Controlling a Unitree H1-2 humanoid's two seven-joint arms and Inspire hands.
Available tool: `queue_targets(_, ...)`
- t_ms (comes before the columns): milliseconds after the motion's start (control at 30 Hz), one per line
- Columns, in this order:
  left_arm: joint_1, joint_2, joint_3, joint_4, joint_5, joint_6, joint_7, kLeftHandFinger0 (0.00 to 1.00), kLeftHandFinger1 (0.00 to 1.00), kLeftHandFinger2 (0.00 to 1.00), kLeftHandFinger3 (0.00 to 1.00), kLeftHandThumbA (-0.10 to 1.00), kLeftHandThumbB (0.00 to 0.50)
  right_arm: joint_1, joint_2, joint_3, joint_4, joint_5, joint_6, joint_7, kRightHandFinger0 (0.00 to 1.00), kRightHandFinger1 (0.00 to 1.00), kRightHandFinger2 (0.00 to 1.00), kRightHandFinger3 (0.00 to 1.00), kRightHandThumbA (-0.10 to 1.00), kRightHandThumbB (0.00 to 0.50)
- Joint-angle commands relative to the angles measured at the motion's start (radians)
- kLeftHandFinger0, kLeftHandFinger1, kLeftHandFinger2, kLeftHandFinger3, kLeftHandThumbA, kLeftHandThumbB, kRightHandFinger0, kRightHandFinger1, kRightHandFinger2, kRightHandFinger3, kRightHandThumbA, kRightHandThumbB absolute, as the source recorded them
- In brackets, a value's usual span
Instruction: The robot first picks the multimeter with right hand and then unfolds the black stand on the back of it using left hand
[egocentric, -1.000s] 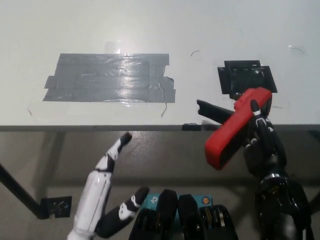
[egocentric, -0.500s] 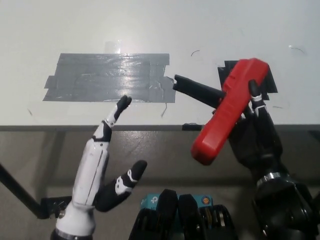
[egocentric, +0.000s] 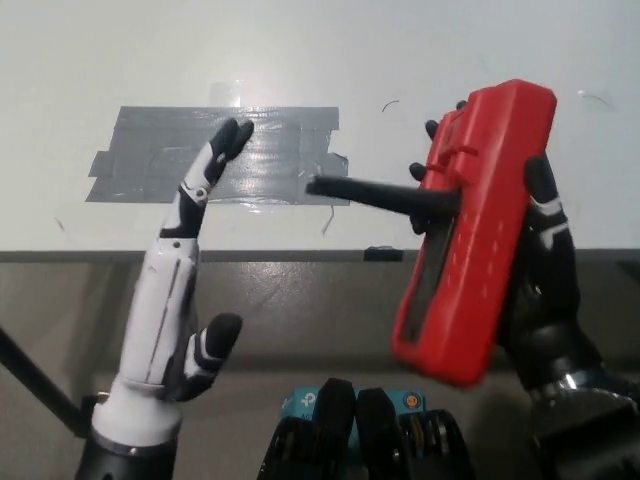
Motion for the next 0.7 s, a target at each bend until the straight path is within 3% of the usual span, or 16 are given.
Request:
queue_targets(0, -0.05, -0.018, -0.003, -0.097, -0.046, 0.015, -0.02, 1.0, 1.0, 1.0, 1.0, 1.0, 0.27, -0.047, -0.016, 0.037, -0.078, 0.162, -0.028, 0.153, 0.0, 0.0, 0.0, 0.3, 0.01, 0.167)
queue_targets(133, -0.054, -0.029, -0.004, -0.118, 0.004, 0.013, -0.027, 1.0, 1.0, 1.0, 1.0, 1.0, 0.306, -0.043, -0.031, 0.049, -0.078, 0.171, -0.039, 0.155, 0.0, 0.0, 0.0, 0.28, 0.01, 0.162)
queue_targets(200, -0.055, -0.039, -0.011, -0.122, 0.037, -0.005, -0.026, 1.0, 1.0, 1.0, 1.0, 1.0, 0.33, -0.04, -0.034, 0.051, -0.083, 0.179, -0.041, 0.13, 0.0, 0.0, 0.0, 0.34, 0.0, 0.182)
queue_targets(367, -0.071, -0.069, -0.053, -0.137, 0.041, -0.027, -0.044, 1.0, 1.0, 1.0, 1.0, 1.0, 0.439, -0.04, -0.036, 0.048, -0.086, 0.172, -0.052, 0.122, 0.0, 0.0, 0.0, 0.29, -0.01, 0.173)
queue_targets(500, -0.069, -0.058, -0.073, -0.125, 0.046, -0.101, -0.043, 1.0, 1.0, 1.0, 1.0, 1.0, 0.459, -0.042, -0.039, 0.045, -0.086, 0.158, -0.056, 0.126, 0.0, 0.0, 0.0, 0.27, 0.01, 0.172)
queue_targets(567, -0.062, -0.059, -0.083, -0.131, 0.029, -0.096, -0.05, 1.0, 1.0, 1.0, 1.0, 1.0, 0.497, -0.041, -0.037, 0.042, -0.085, 0.168, -0.061, 0.122, 0.0, 0.0, 0.0, 0.26, 0.0, 0.166)
queue_targets(667, -0.044, -0.047, -0.103, -0.148, 0.02, -0.071, -0.081, 1.0, 1.0, 1.0, 1.0, 1.0, 0.5, -0.041, -0.029, 0.039, -0.087, 0.177, -0.071, 0.11, 0.0, 0.0, 0.0, 0.25, -0.02, 0.172)
